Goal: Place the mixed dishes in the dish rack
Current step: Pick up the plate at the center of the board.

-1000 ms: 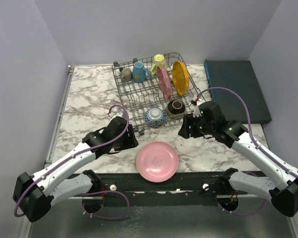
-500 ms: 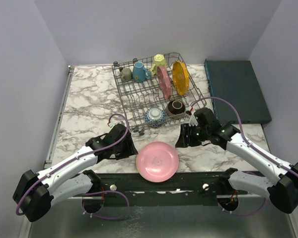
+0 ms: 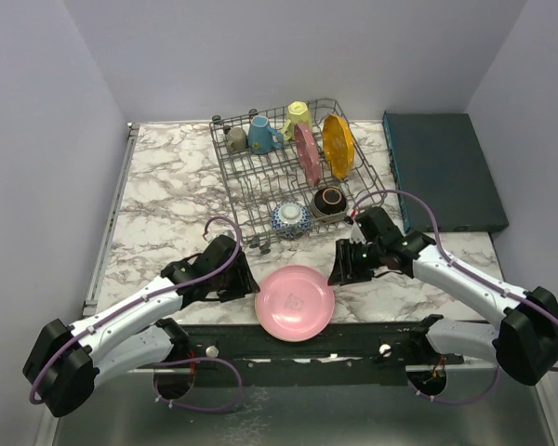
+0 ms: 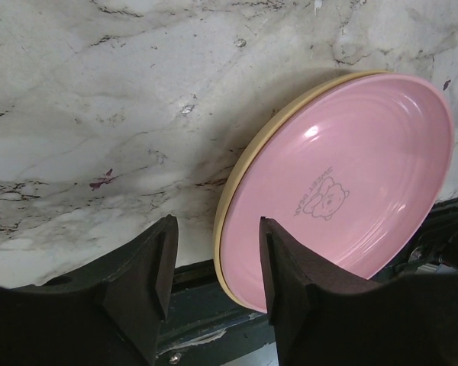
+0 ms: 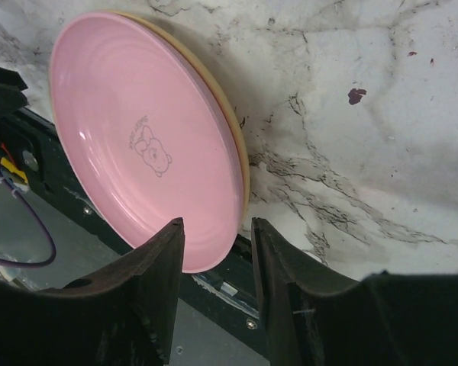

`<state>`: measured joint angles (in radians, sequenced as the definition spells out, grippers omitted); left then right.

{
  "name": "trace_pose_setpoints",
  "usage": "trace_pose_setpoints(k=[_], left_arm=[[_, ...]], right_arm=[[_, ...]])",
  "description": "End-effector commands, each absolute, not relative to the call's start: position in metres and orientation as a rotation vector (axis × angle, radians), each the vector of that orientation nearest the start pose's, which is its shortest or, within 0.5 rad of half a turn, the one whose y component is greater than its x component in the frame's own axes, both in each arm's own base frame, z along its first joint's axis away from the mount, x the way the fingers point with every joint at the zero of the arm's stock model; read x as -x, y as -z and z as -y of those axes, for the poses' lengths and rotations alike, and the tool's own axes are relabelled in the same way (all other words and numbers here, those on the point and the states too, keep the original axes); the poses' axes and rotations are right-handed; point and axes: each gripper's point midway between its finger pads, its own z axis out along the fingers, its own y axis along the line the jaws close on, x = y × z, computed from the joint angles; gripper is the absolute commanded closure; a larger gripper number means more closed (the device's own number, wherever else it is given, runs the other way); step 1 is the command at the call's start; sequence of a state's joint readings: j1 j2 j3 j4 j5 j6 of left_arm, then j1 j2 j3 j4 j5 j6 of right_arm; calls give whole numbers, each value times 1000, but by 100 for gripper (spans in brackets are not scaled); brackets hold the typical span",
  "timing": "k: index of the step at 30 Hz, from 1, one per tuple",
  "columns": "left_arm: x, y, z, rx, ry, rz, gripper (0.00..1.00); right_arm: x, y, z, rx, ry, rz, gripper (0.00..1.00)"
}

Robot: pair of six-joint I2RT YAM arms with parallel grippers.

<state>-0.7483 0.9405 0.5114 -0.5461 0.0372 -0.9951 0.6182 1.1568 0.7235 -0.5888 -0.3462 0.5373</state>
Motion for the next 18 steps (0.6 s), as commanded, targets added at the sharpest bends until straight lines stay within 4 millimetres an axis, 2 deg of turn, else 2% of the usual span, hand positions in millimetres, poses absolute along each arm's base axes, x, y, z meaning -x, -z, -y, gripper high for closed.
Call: trace_pose_setpoints(k=[1,9,18], left_arm=[[-140,-63,194,307,725,-2679,49],[-139,-60,196,300,734,-2680,50],[-139,-58,197,289,743,-2683,50]], right_arm=[[-153,-76,-214,218,-833,-2800,55],[-147,-61,-218,230,-795,-2848,59],[-147,-48,-216,252,-658,-2885,64]])
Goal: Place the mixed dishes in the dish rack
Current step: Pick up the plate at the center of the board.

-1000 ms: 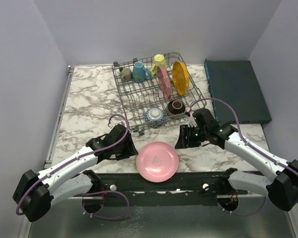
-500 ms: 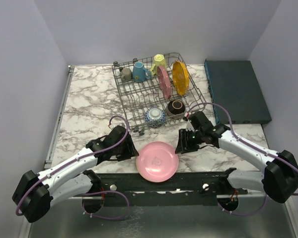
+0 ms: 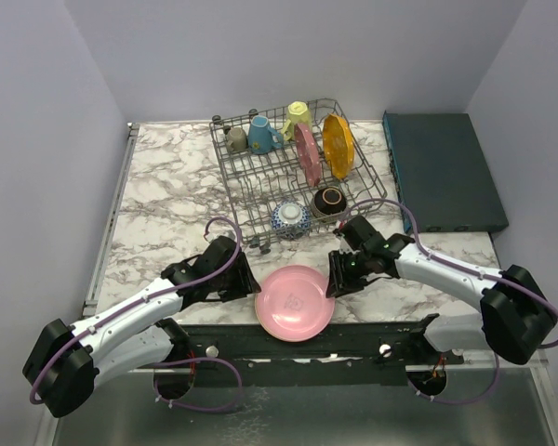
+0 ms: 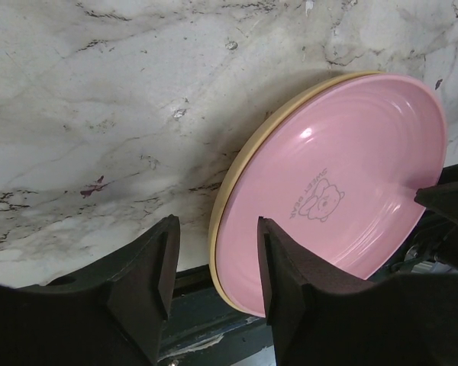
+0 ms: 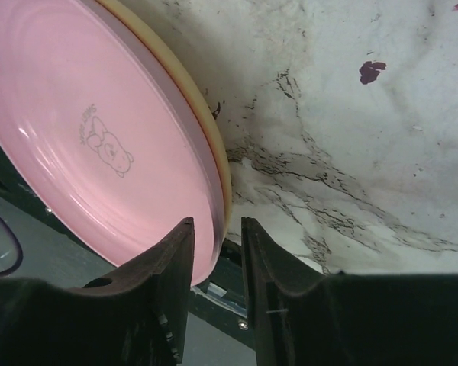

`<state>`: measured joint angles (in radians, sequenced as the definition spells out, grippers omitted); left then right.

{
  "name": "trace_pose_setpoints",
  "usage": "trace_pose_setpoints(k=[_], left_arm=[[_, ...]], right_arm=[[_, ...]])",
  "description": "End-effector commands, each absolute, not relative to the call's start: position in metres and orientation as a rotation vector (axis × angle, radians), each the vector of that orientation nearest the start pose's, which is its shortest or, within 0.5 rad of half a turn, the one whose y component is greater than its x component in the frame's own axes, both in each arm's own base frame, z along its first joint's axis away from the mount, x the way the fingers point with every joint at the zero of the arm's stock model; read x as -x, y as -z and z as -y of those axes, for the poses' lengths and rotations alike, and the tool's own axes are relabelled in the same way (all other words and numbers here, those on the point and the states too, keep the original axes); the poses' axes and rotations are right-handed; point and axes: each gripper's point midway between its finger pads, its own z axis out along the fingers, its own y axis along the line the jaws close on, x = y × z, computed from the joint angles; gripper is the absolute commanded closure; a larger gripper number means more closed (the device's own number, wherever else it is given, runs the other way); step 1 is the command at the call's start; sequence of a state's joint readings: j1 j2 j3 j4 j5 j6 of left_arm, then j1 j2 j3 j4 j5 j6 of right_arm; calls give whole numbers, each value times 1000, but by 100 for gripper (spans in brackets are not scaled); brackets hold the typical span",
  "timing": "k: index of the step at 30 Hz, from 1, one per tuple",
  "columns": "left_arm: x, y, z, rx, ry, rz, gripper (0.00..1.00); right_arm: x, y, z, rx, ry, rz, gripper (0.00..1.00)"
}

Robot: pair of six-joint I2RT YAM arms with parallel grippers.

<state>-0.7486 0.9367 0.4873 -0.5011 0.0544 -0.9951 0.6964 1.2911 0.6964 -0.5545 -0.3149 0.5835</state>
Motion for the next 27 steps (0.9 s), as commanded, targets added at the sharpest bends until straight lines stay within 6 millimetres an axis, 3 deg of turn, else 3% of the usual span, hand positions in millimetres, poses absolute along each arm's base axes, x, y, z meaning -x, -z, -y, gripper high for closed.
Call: trace_pose_setpoints(k=[1,16,27], left_arm=[[-139,-58,197,288,744,-2683,50],[-138,-53,198,286,742,-2693,50],[-139,-58,201,285,761,-2686,49]], right_arm=[[-148,-48,-216,253,-650,-2883,65],[-155,-58,-221,261,-625,-2841,99],[-162,-79,-219,258,-604,-2786,100]])
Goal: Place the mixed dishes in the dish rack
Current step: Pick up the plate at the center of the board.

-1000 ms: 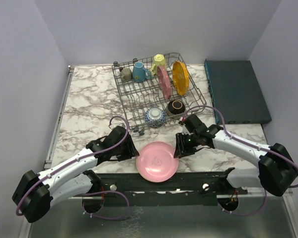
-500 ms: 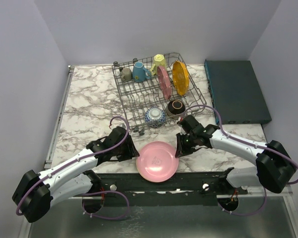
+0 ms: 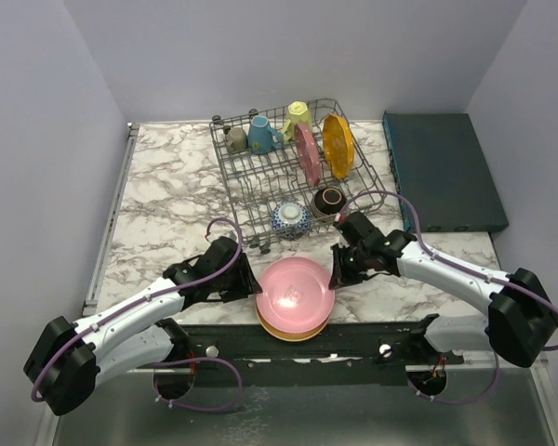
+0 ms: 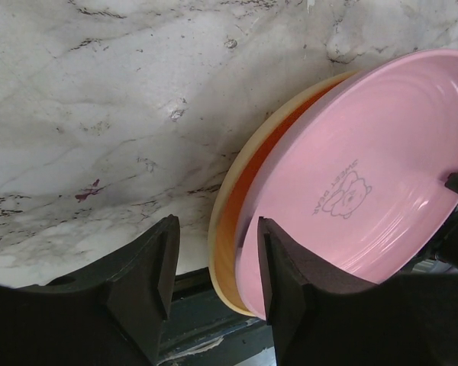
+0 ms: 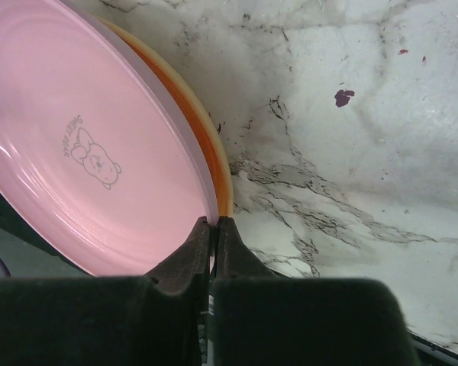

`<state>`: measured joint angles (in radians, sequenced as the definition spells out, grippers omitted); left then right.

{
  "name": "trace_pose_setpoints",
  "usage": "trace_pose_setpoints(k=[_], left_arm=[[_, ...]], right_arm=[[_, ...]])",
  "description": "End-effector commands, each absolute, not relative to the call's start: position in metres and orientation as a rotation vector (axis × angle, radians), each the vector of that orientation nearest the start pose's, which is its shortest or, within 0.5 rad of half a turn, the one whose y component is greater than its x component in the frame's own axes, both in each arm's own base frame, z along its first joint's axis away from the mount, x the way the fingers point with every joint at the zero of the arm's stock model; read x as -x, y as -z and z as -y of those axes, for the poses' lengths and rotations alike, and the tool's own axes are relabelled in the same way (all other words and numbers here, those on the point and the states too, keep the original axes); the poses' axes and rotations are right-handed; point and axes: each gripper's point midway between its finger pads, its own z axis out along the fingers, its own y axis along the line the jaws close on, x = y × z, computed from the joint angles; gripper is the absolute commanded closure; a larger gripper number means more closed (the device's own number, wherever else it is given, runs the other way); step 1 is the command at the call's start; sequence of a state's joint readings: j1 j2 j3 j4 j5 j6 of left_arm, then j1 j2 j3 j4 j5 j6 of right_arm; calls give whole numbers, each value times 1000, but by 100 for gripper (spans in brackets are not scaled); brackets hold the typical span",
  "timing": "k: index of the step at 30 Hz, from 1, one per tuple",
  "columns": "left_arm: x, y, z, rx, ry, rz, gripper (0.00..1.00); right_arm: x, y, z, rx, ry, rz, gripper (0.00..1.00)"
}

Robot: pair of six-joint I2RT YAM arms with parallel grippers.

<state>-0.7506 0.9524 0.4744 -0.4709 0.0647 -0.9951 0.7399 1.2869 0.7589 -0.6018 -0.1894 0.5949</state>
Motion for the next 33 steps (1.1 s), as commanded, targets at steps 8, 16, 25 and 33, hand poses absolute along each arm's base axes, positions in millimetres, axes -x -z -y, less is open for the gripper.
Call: trace_pose_setpoints(k=[8,16,25,33], left_arm=[[-141,-74,210,263,833,-2657,48],[-139,-76,213,257,857,-2666,48],[-136,-81,215,256,894,-2660,47],[-135,-87,218,252,937,-2646,47]], right_arm=[[-162,-85,-219,260,-620,-2771,100],[-161,-85,-222,261,-652,-2761,100],[-158,-92,-227,258,-718,-2731,100],[-156,-98,-230,254,-760,-2712,100]])
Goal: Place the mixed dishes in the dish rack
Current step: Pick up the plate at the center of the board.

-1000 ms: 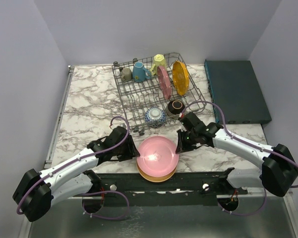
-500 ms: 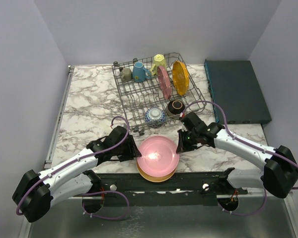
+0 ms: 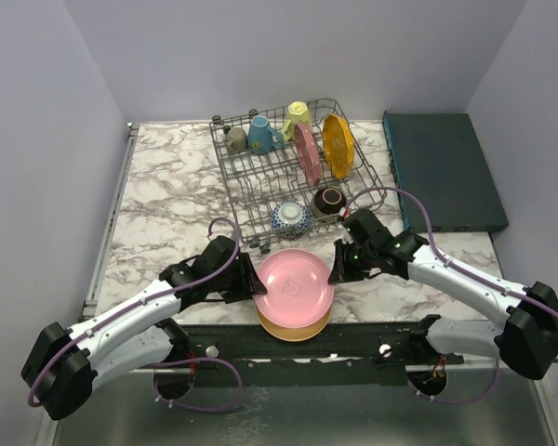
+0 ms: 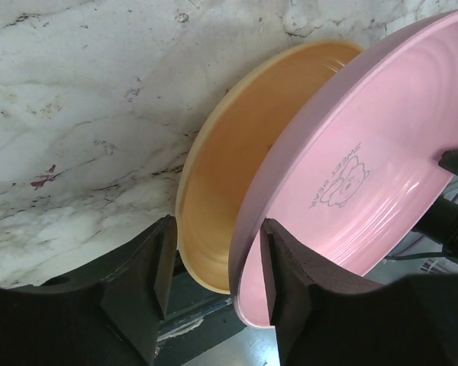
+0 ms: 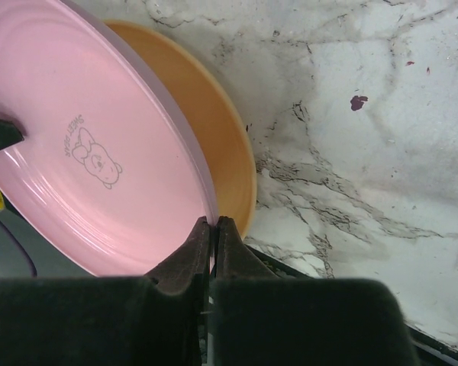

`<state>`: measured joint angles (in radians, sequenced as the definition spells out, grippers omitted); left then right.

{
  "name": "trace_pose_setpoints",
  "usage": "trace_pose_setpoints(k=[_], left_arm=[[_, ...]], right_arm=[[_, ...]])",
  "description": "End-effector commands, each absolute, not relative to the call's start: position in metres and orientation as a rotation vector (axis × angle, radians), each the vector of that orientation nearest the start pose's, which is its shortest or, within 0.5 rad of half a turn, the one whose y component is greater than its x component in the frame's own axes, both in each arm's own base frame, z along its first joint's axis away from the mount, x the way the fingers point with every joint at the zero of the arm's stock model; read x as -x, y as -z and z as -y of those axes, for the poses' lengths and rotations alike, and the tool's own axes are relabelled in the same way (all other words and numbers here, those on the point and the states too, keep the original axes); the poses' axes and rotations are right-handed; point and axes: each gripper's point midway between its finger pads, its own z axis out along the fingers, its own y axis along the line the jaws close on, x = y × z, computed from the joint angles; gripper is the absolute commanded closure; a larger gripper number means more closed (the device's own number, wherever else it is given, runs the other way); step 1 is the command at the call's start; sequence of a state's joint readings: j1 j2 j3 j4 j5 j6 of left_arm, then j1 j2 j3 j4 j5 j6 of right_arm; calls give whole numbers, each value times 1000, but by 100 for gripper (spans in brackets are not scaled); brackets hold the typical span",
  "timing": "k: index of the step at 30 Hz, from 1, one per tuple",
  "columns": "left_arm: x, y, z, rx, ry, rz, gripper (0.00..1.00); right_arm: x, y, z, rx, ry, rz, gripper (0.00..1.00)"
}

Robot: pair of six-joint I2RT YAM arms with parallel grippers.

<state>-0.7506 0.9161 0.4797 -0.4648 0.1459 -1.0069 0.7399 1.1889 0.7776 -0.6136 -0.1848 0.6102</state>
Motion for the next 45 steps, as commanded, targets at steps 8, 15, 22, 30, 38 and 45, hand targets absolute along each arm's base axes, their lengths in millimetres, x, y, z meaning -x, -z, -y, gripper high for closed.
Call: trace_pose_setpoints(k=[8,15,22,30,38,45], left_arm=[[-131,-97,220,247,1008,-2615,56],[-128,-103,221,246,1051,-2593,68],[-125,-112,223,244,1105,-2564,83],[-123,-123,224,236,1156,-2525,100],[-123,-133,224,221,1197,-2469,100],[-121,-142,227,205,1255,-2434,100]], right_arm=[[-157,-106,-231,247,-789,-2683,100],[-157,-106,-232,234,-799,-2679,100],[-157,-106,-231,222,-797,-2672,100],[-159,-110,-230,194,-802,-2648,96],[-163,-116,-225,146,-773,-2627,71],[-162,-130,-228,142,-833,-2576,65]])
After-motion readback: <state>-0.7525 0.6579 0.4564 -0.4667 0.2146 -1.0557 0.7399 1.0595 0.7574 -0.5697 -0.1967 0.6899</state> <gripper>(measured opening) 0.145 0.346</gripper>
